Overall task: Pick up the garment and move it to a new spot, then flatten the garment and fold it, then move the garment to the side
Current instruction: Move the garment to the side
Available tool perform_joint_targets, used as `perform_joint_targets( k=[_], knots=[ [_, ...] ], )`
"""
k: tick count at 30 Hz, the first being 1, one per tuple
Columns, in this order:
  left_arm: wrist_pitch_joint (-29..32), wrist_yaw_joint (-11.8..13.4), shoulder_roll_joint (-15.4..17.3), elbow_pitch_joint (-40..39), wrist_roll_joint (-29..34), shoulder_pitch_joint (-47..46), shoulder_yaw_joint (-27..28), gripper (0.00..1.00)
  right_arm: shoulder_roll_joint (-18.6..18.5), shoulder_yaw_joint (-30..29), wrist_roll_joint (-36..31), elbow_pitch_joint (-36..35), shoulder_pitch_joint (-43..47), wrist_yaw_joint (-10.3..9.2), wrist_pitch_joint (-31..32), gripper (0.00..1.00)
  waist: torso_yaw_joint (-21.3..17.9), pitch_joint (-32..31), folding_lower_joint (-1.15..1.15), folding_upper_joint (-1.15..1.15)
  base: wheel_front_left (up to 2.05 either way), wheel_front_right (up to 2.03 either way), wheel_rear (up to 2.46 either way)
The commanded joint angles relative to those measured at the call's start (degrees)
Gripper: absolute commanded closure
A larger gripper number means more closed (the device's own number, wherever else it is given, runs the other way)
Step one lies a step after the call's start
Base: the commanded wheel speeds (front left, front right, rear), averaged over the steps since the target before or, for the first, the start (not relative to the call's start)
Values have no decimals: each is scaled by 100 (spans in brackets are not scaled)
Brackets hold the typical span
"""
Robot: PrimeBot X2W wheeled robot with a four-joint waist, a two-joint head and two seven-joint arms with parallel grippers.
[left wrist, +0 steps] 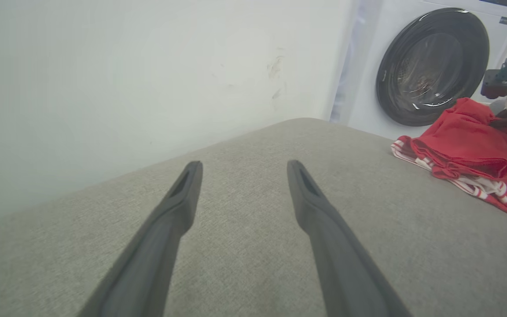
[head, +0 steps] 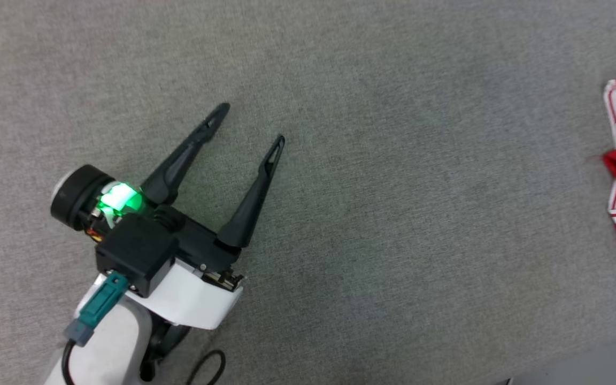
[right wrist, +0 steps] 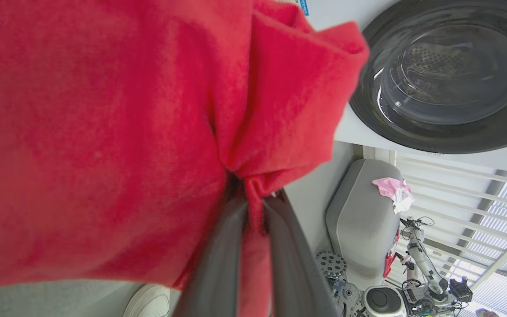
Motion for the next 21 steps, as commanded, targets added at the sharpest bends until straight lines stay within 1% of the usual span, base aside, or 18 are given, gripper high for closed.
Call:
perform_joint_targets(
  k=[1,6,12,13,14,15,21],
  knots=[
    [38,9,31,-102,9,-98,26,0,68,-169,-116,114,-149,-13,-133,100,35,185,-1,0,0,0,0],
    [161,31,89,-403,26,-205,35,0,363,-819,-429,588,-364,-12,-558,100,168,409,-1,0,0,0,0],
    [217,70,125,-498,37,-224,35,0,670,-1230,-816,914,-535,-13,-745,100,292,483,-1,0,0,0,0],
    [213,72,126,-494,31,-214,33,0,706,-1285,-891,935,-539,-12,-770,85,309,478,-1,0,0,0,0],
    [197,81,123,-482,25,-206,34,0,745,-1340,-967,947,-537,-12,-788,3,327,465,-1,0,0,0,0],
    [179,94,118,-461,16,-197,33,0,787,-1396,-1034,959,-539,-12,-786,0,344,443,-1,0,0,0,0],
    [18,131,46,-268,-60,-90,-3,0,899,-1555,-1302,763,-530,-12,-851,0,404,165,-1,0,0,0,0]
  ],
)
